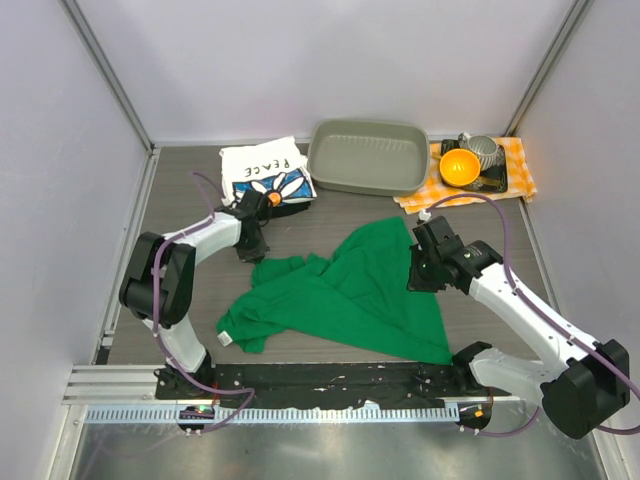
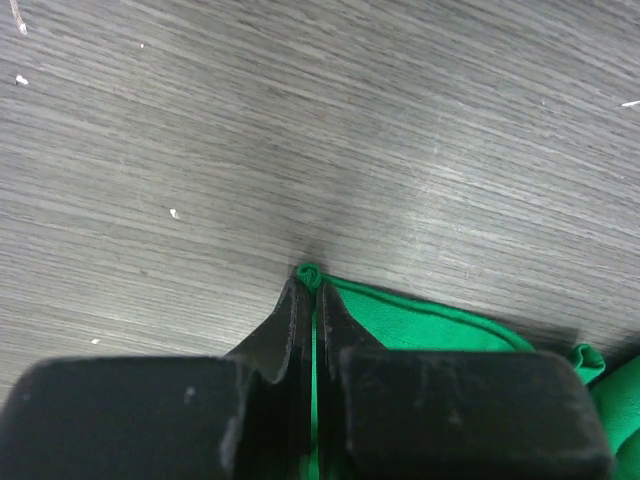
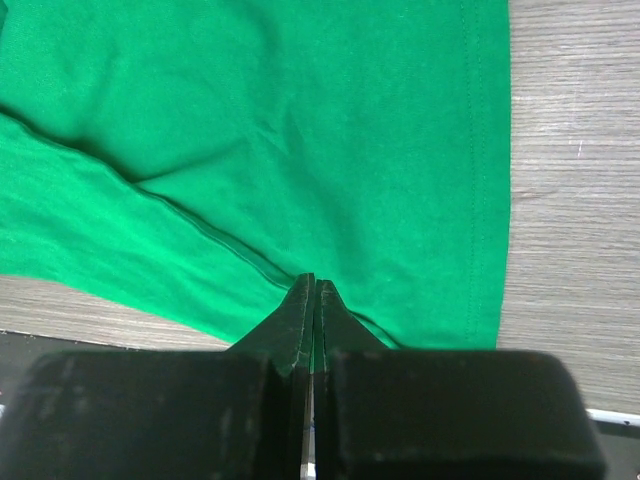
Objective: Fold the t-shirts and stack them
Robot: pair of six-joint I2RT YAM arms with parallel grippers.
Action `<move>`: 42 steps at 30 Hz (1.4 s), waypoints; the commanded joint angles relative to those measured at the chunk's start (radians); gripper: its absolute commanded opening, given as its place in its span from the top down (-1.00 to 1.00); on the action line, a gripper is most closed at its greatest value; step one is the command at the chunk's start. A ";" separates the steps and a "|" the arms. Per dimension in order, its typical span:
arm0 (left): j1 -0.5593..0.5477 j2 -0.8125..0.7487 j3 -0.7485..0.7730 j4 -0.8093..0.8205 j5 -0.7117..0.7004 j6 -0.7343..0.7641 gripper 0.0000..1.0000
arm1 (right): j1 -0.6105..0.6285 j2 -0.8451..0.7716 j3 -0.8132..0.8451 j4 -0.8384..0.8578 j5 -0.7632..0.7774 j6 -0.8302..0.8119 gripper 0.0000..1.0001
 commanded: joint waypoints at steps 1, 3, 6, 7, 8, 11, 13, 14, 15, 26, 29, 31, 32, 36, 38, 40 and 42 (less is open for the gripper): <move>0.020 -0.019 0.038 -0.071 -0.035 0.014 1.00 | 0.004 0.006 0.005 0.044 0.000 -0.010 0.99; 0.072 -0.057 0.105 -0.110 -0.032 0.039 1.00 | 0.004 0.008 0.011 0.044 0.011 -0.013 0.85; 0.168 -0.113 0.187 -0.176 -0.006 0.085 1.00 | 0.004 0.002 0.018 0.044 0.017 -0.018 0.53; 0.196 -0.133 0.239 -0.206 0.010 0.097 1.00 | 0.004 -0.003 0.022 0.044 0.015 -0.019 0.39; 0.245 -0.143 0.267 -0.220 0.017 0.105 1.00 | 0.004 -0.014 0.017 0.044 0.017 -0.016 0.07; 0.334 -0.197 0.334 -0.254 0.032 0.131 1.00 | 0.004 -0.023 0.009 0.041 0.014 -0.012 -0.60; 0.386 -0.220 0.363 -0.271 0.046 0.148 1.00 | 0.004 -0.023 -0.003 0.038 0.003 -0.018 -0.91; 0.426 -0.234 0.367 -0.279 0.066 0.154 1.00 | 0.004 -0.021 -0.006 0.034 -0.003 -0.021 -0.92; 0.441 -0.240 0.368 -0.283 0.075 0.165 1.00 | 0.004 -0.020 -0.008 0.037 -0.011 -0.024 -0.93; 0.474 -0.245 0.273 -0.244 0.132 0.146 0.99 | 0.065 0.029 -0.046 0.060 -0.230 -0.041 -0.96; 0.474 -0.240 0.272 -0.241 0.144 0.142 0.99 | 0.140 0.063 -0.058 0.067 -0.251 -0.030 -0.96; 0.472 -0.237 0.272 -0.241 0.144 0.142 1.00 | 0.194 0.078 -0.057 0.066 -0.227 -0.016 -0.96; 0.474 -0.237 0.269 -0.241 0.141 0.143 1.00 | 0.205 0.086 -0.058 0.072 -0.222 -0.010 -0.96; 0.474 -0.225 0.269 -0.257 0.035 0.151 0.96 | 0.220 0.101 -0.049 0.087 -0.209 0.001 -0.96; 0.472 -0.217 0.299 -0.280 -0.030 0.151 0.61 | 0.222 0.101 -0.040 0.090 -0.190 -0.001 -0.96; 0.474 -0.223 0.327 -0.313 -0.074 0.137 0.04 | 0.222 0.097 -0.038 0.095 -0.179 -0.002 -0.96; 0.468 -0.254 0.362 -0.317 -0.095 0.134 -0.01 | 0.222 0.097 -0.037 0.096 -0.176 -0.005 -0.96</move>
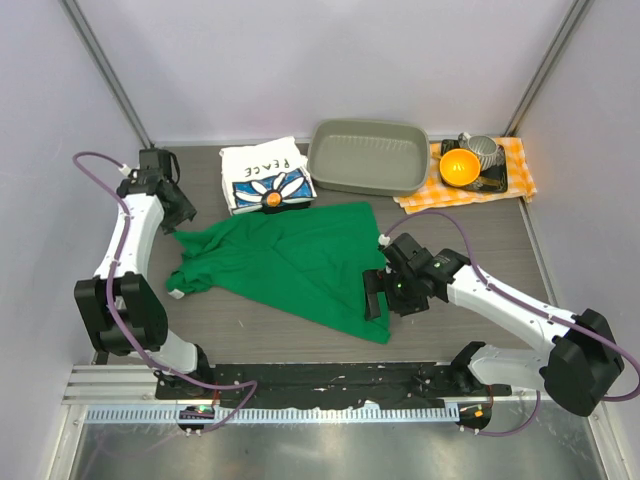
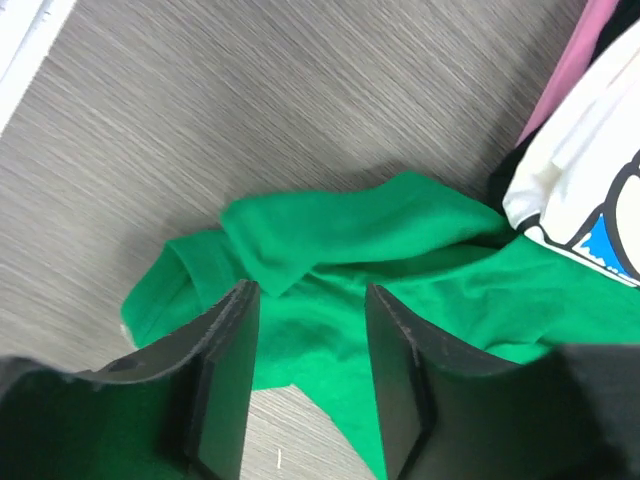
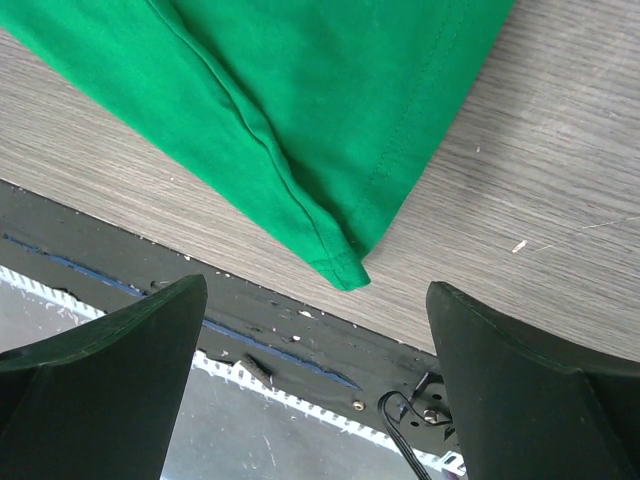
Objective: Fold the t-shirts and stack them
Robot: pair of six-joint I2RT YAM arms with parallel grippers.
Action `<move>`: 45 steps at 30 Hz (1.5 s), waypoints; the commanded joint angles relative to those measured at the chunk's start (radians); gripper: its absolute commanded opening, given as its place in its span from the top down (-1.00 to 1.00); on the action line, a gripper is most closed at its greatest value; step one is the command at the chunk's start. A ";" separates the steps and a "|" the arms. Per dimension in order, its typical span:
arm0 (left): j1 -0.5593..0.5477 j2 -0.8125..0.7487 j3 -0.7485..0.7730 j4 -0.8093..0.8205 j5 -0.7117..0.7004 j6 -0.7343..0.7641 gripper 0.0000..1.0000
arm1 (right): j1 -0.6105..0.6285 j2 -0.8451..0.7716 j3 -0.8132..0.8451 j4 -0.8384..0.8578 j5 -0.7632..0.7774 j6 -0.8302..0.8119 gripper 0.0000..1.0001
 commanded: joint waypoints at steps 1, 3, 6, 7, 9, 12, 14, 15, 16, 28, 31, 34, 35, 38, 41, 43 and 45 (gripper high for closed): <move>-0.016 -0.049 0.087 -0.018 -0.089 -0.002 -0.07 | 0.005 -0.006 0.024 0.029 0.025 0.006 -0.96; -0.034 -0.077 0.089 0.020 -0.030 -0.001 -0.14 | 0.005 -0.003 0.022 0.032 0.039 0.004 -0.96; -0.096 -0.036 0.118 0.026 0.024 0.005 -0.11 | 0.005 0.009 0.021 0.043 0.038 0.001 -0.96; -0.154 -0.016 0.125 0.026 0.031 0.011 -0.08 | 0.007 0.009 0.019 0.044 0.036 0.001 -0.96; -0.205 0.045 0.142 0.037 0.029 0.027 -0.01 | 0.007 0.013 0.016 0.050 0.038 0.003 -0.96; -0.274 0.112 0.153 0.069 0.054 0.043 0.07 | 0.007 0.006 0.007 0.053 0.041 0.007 -0.96; -0.289 0.175 0.164 0.080 0.089 0.054 0.13 | 0.007 0.000 -0.002 0.055 0.038 0.010 -0.96; -0.289 0.193 0.164 0.088 0.095 0.056 0.17 | 0.007 -0.004 -0.005 0.056 0.038 0.013 -0.96; -0.289 0.228 0.168 0.094 0.094 0.059 0.20 | 0.007 -0.007 -0.011 0.058 0.039 0.016 -0.96; -0.268 0.307 0.250 0.091 0.011 0.123 0.36 | 0.007 -0.023 -0.050 0.078 0.042 0.032 -0.96; -0.258 0.294 0.259 0.088 0.015 0.125 0.36 | 0.007 -0.020 -0.050 0.083 0.042 0.032 -0.96; -0.243 0.307 0.270 0.089 0.023 0.131 0.36 | 0.005 -0.012 -0.053 0.087 0.038 0.035 -0.96; -0.240 0.313 0.273 0.080 0.029 0.134 0.36 | 0.007 -0.007 -0.054 0.089 0.036 0.035 -0.96; -0.235 0.325 0.262 0.082 0.041 0.139 0.36 | 0.007 -0.010 -0.054 0.089 0.038 0.032 -0.96; -0.232 0.339 0.254 0.085 0.052 0.149 0.34 | 0.005 -0.010 -0.054 0.090 0.039 0.033 -0.96; -0.229 0.348 0.250 0.083 0.060 0.160 0.34 | 0.007 -0.007 -0.056 0.092 0.039 0.036 -0.96; -0.228 0.359 0.231 0.089 0.072 0.169 0.34 | 0.007 -0.007 -0.057 0.092 0.041 0.038 -0.96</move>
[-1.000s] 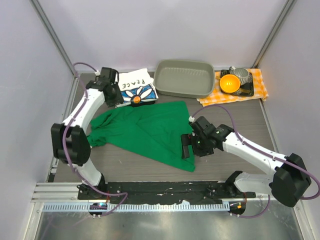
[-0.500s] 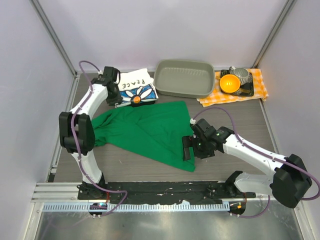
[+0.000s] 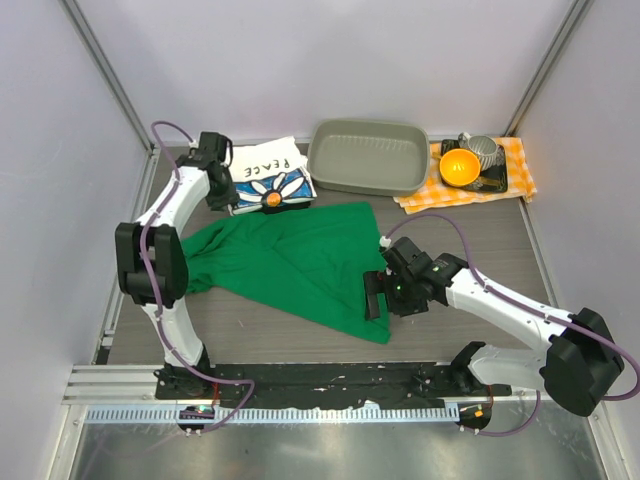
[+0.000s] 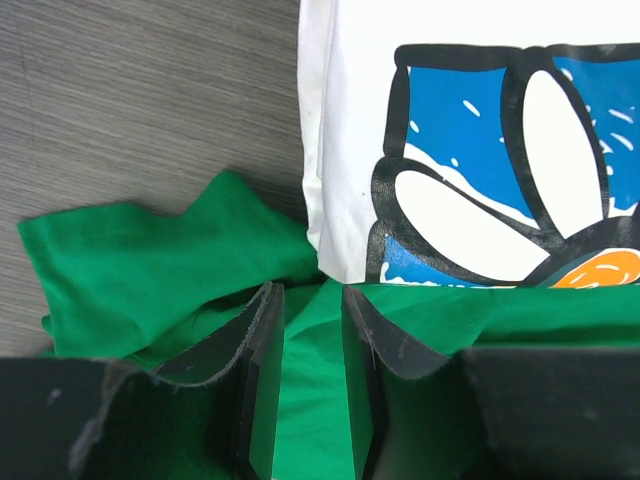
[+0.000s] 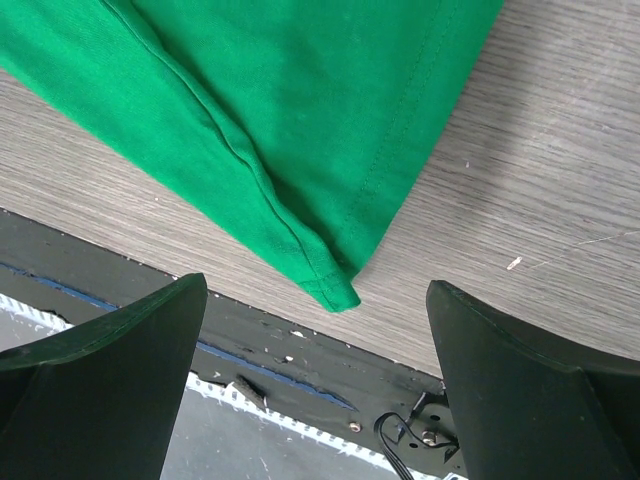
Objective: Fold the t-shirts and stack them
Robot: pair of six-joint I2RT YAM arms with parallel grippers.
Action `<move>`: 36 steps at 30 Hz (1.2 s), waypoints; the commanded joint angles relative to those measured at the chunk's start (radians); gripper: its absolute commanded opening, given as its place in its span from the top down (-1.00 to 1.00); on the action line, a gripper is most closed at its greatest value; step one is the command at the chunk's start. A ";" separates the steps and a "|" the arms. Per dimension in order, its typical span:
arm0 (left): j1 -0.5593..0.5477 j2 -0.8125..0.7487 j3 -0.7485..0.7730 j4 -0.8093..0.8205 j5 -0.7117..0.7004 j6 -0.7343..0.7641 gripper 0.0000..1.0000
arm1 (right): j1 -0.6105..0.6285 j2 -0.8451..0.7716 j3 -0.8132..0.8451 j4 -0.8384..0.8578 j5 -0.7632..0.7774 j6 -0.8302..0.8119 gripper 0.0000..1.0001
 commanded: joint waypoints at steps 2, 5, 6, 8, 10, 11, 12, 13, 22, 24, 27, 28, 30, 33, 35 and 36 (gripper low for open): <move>0.008 0.027 -0.030 0.027 0.041 0.042 0.35 | 0.005 -0.006 -0.007 0.031 0.006 0.019 -0.96; 0.006 0.029 -0.058 0.049 0.058 0.046 0.35 | 0.005 -0.005 -0.007 0.032 0.005 0.021 -0.96; 0.006 0.027 -0.071 0.057 0.070 0.048 0.36 | 0.005 -0.005 -0.009 0.032 0.005 0.022 -0.96; 0.006 0.026 -0.081 0.069 0.087 0.054 0.36 | 0.005 -0.004 -0.010 0.032 0.005 0.024 -0.96; 0.005 0.029 -0.082 0.067 0.113 0.063 0.38 | 0.005 -0.005 -0.012 0.034 0.000 0.025 -0.96; 0.006 0.027 -0.085 0.069 0.118 0.066 0.38 | 0.005 -0.005 -0.013 0.035 0.000 0.027 -0.96; 0.006 0.021 -0.093 0.070 0.122 0.066 0.38 | 0.005 -0.007 -0.015 0.035 0.002 0.027 -0.96; 0.006 0.018 -0.096 0.078 0.129 0.069 0.39 | 0.005 -0.007 -0.015 0.035 0.003 0.028 -0.96; 0.006 0.018 -0.111 0.086 0.152 0.073 0.84 | 0.007 -0.025 -0.025 0.023 0.016 0.044 -0.96; 0.006 0.017 -0.113 0.086 0.150 0.071 1.00 | 0.007 -0.027 -0.028 0.011 0.026 0.050 -0.96; 0.006 0.006 -0.116 0.084 0.150 0.070 1.00 | 0.007 -0.024 -0.036 0.009 0.049 0.065 -0.96; 0.006 0.001 -0.118 0.084 0.149 0.068 1.00 | 0.007 -0.015 -0.036 0.006 0.059 0.070 -0.96; 0.008 -0.023 -0.122 0.084 0.136 0.065 1.00 | 0.007 0.001 -0.036 0.008 0.060 0.068 -0.96; 0.017 -0.063 -0.134 0.080 0.126 0.051 1.00 | 0.013 0.022 -0.036 0.020 0.060 0.067 -0.96; 0.032 -0.092 -0.145 0.086 0.119 0.034 1.00 | 0.014 0.037 -0.038 0.034 0.046 0.067 -0.96; 0.039 -0.112 -0.150 0.086 0.121 0.033 1.00 | 0.017 0.042 -0.039 0.040 0.039 0.068 -0.95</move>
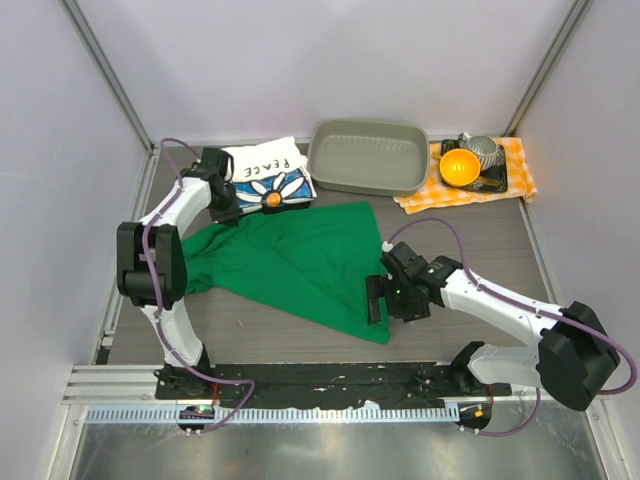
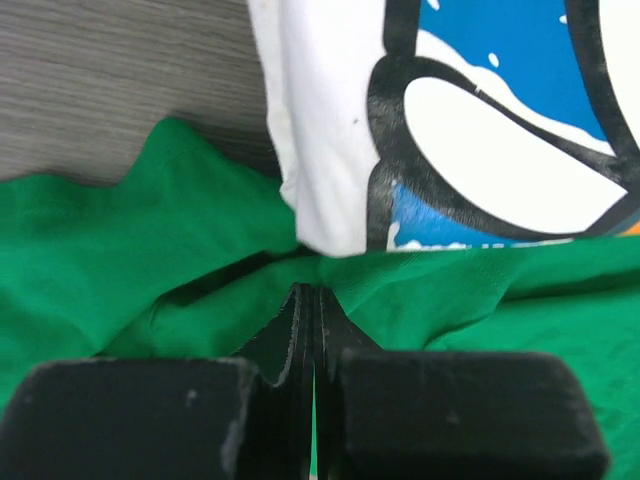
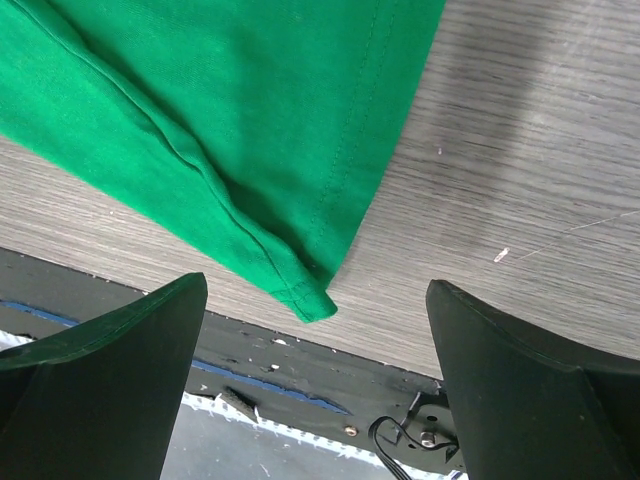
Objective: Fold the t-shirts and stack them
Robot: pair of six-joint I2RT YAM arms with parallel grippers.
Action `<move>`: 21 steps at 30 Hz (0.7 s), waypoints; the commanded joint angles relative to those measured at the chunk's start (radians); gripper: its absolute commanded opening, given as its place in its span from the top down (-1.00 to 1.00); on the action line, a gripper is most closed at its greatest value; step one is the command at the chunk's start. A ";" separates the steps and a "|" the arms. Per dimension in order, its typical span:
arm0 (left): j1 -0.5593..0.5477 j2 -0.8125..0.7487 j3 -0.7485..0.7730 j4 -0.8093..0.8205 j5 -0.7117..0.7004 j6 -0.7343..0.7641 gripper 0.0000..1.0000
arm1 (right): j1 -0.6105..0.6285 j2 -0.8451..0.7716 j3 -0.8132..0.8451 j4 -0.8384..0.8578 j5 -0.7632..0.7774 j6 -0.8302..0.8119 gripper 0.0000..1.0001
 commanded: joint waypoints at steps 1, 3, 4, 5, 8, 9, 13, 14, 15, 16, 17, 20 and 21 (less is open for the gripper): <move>0.036 -0.119 -0.009 0.022 -0.006 -0.017 1.00 | 0.015 0.021 -0.003 0.049 -0.007 0.017 -0.94; 0.052 -0.139 -0.016 0.024 -0.004 -0.026 1.00 | 0.023 0.031 -0.001 0.059 -0.021 0.026 -0.82; 0.057 -0.142 -0.023 0.024 -0.001 -0.028 1.00 | 0.031 0.034 0.000 0.062 -0.024 0.026 -0.76; 0.065 -0.145 -0.026 0.024 -0.001 -0.032 1.00 | 0.035 0.039 0.002 0.062 -0.026 0.025 -0.65; 0.069 -0.151 -0.031 0.026 0.002 -0.037 1.00 | 0.048 0.044 -0.001 0.062 -0.038 0.025 -0.48; 0.071 -0.153 -0.032 0.029 0.003 -0.038 1.00 | 0.051 0.044 -0.001 0.059 -0.041 0.026 -0.47; 0.076 -0.147 -0.031 0.030 0.011 -0.041 1.00 | 0.072 0.044 -0.003 0.054 -0.042 0.031 -0.37; 0.074 -0.145 -0.032 0.032 0.016 -0.043 1.00 | 0.077 0.047 -0.004 0.059 -0.047 0.031 -0.35; 0.077 -0.145 -0.034 0.033 0.017 -0.043 1.00 | 0.081 0.048 -0.010 0.059 -0.047 0.034 -0.35; 0.077 -0.144 -0.034 0.035 0.017 -0.043 1.00 | 0.086 0.051 -0.013 0.066 -0.050 0.039 -0.33; 0.079 -0.142 -0.036 0.035 0.019 -0.045 1.00 | 0.097 0.054 -0.015 0.068 -0.053 0.042 -0.26; 0.080 -0.144 -0.037 0.038 0.019 -0.046 1.00 | 0.107 0.064 -0.032 0.085 -0.061 0.054 -0.22; 0.080 -0.142 -0.037 0.036 0.020 -0.048 1.00 | 0.117 0.065 -0.039 0.089 -0.061 0.057 -0.22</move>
